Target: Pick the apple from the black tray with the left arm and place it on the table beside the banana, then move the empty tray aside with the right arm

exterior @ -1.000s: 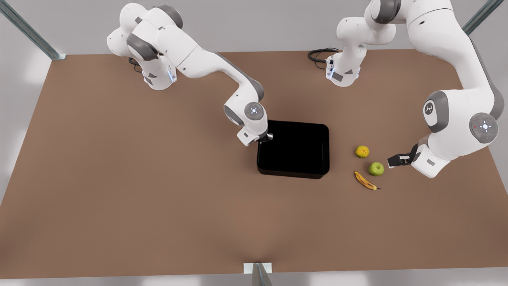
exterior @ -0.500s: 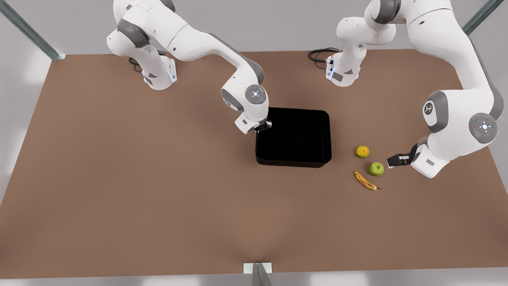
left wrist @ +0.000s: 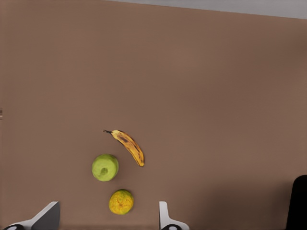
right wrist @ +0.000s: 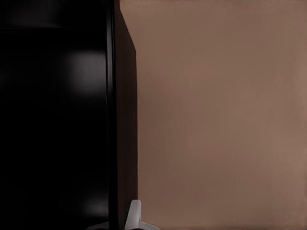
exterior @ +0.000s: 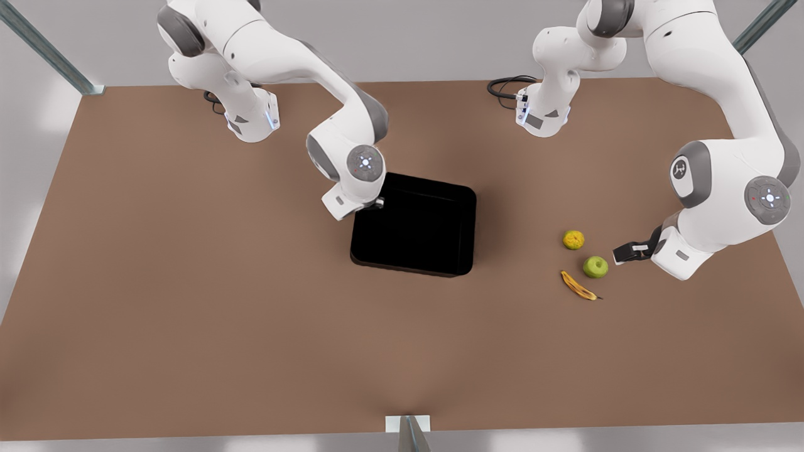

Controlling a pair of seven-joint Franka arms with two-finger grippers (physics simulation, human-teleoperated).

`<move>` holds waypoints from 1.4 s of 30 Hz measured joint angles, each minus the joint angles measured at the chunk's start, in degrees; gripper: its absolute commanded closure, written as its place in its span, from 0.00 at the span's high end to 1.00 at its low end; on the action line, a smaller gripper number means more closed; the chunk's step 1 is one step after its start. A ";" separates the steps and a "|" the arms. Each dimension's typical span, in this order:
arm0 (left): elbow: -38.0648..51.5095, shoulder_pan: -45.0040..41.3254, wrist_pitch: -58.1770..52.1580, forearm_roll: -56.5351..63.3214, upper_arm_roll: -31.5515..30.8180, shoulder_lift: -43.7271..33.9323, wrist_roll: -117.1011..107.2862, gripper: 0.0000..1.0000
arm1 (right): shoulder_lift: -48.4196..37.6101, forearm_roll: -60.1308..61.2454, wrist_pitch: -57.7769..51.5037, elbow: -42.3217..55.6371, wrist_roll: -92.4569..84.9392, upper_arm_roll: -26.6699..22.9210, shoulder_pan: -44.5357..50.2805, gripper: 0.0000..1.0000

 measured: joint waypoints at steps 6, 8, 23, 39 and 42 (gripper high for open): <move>-0.03 -0.06 -0.10 0.01 -0.04 0.01 -0.05 1.00 | -0.47 0.15 -3.61 0.17 -6.70 -6.27 0.01 0.18; -0.01 -0.06 -0.12 0.02 -0.04 0.01 -0.06 1.00 | -1.22 0.31 -4.77 0.32 -9.17 -8.24 0.00 0.18; 0.00 -0.06 -0.16 0.02 -0.05 0.01 -0.11 1.00 | -2.77 -0.08 -8.94 1.02 -29.79 -23.13 -0.05 0.18; -0.01 -0.15 -0.16 0.03 -0.13 0.18 -0.18 1.00 | 1.78 -0.48 -1.74 1.76 -52.19 -33.00 -0.44 0.18; -0.03 -0.14 -0.16 0.05 -0.17 0.24 -0.20 1.00 | 1.82 -0.46 -1.20 1.97 -55.44 -33.65 -0.44 0.18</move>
